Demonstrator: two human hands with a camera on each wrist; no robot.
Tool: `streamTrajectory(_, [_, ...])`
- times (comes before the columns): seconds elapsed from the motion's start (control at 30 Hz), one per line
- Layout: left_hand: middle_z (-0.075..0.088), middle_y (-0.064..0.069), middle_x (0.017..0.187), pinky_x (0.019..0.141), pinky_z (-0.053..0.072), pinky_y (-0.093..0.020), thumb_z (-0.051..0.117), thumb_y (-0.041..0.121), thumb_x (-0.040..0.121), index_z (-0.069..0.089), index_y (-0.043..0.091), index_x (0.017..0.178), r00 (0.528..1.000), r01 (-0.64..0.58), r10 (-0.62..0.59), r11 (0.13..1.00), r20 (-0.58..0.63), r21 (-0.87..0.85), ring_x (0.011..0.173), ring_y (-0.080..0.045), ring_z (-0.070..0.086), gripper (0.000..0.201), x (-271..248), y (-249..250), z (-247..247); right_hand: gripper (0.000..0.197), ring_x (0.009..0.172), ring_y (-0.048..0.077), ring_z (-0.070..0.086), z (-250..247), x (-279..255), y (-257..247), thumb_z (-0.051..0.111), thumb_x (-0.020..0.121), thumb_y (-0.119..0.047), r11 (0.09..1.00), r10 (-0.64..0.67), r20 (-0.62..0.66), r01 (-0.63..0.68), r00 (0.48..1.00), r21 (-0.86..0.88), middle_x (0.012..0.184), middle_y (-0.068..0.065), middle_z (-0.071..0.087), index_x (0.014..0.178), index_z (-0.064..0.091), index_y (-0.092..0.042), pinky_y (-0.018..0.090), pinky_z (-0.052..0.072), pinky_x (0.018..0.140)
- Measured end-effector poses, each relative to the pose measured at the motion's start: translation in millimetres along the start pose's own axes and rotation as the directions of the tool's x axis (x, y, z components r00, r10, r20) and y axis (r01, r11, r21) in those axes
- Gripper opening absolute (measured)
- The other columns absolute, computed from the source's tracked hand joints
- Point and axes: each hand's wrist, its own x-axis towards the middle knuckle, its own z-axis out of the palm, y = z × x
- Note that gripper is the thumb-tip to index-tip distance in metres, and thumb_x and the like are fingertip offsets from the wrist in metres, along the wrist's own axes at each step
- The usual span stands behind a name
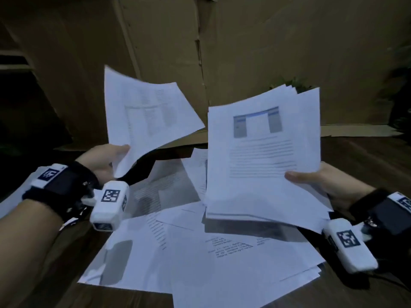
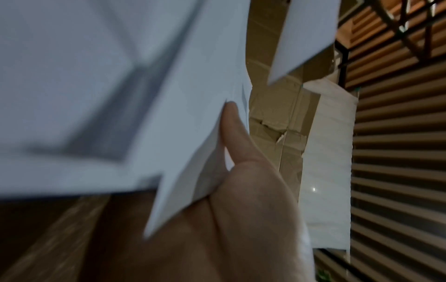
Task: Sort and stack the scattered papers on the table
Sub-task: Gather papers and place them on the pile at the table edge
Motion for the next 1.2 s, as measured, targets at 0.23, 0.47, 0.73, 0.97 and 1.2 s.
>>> streamTrajectory(0.23, [0.067, -0.012, 0.119, 0.078, 0.059, -0.033, 0.051, 0.0, 0.098, 0.06, 0.0, 0.124, 0.965, -0.135, 0.1, 0.982, 0.241, 0.132, 0.091, -0.024, 0.069, 0.027, -30.3, -18.2, 82.4, 0.057, 0.124, 0.024, 0.062, 5.5, 4.2, 7.5, 0.062, 0.085, -0.004, 0.997, 0.063, 0.082, -0.06, 0.995, -0.047, 0.135, 0.004, 0.064, 0.14, 0.052, -0.013, 0.04, 0.049, 0.103])
streamTrajectory(0.47, [0.067, -0.001, 0.118, 0.092, 0.054, -0.04, 0.064, 0.032, 0.078, 0.074, 0.023, 0.104, 0.971, -0.143, 0.084, 0.955, 0.225, 0.26, 0.106, -0.027, 0.065, 0.029, -31.7, -56.0, 136.2, 0.046, 0.115, 0.025, 0.067, 14.6, -3.5, -5.7, 0.06, 0.088, -0.009, 0.998, 0.022, 0.081, -0.017, 0.996, -0.06, 0.128, 0.006, 0.069, 0.134, 0.059, -0.01, 0.032, 0.058, 0.085])
streamTrajectory(0.73, [0.059, -0.002, 0.124, 0.084, 0.053, -0.036, 0.072, -0.003, 0.083, 0.025, 0.022, 0.147, 0.97, -0.093, 0.087, 0.996, 0.225, 0.013, 0.099, -0.02, 0.063, 0.083, -33.5, -66.1, 146.0, 0.029, 0.097, 0.024, 0.073, 19.0, -8.9, -14.0, 0.051, 0.096, -0.008, 0.999, 0.026, 0.039, -0.025, 0.999, -0.037, 0.111, 0.006, 0.075, 0.122, 0.064, -0.01, 0.027, 0.059, 0.068])
streamTrajectory(0.97, [0.064, -0.005, 0.131, 0.08, 0.059, -0.03, 0.054, 0.007, 0.098, 0.053, 0.014, 0.137, 0.894, -0.042, 0.085, 0.994, 0.44, -0.105, 0.109, -0.019, 0.068, 0.04, -30.9, -61.0, 139.9, 0.033, 0.088, 0.017, 0.075, 20.7, -9.6, -16.5, 0.056, 0.085, -0.017, 0.999, 0.052, 0.063, -0.052, 0.997, -0.006, 0.102, 0.0, 0.077, 0.116, 0.065, -0.011, 0.03, 0.061, 0.068])
streamTrajectory(1.2, [0.062, -0.007, 0.135, 0.09, 0.057, -0.037, 0.049, -0.007, 0.096, 0.048, 0.013, 0.142, 0.853, -0.144, 0.227, 0.968, 0.47, -0.205, 0.118, -0.025, 0.063, 0.05, -27.5, -57.3, 129.2, 0.04, 0.117, 0.028, 0.066, 21.3, -6.8, -13.3, 0.036, 0.106, -0.023, 0.966, 0.116, 0.049, -0.124, 0.992, 0.225, 0.135, 0.005, 0.065, 0.144, 0.05, -0.022, 0.041, 0.056, 0.094])
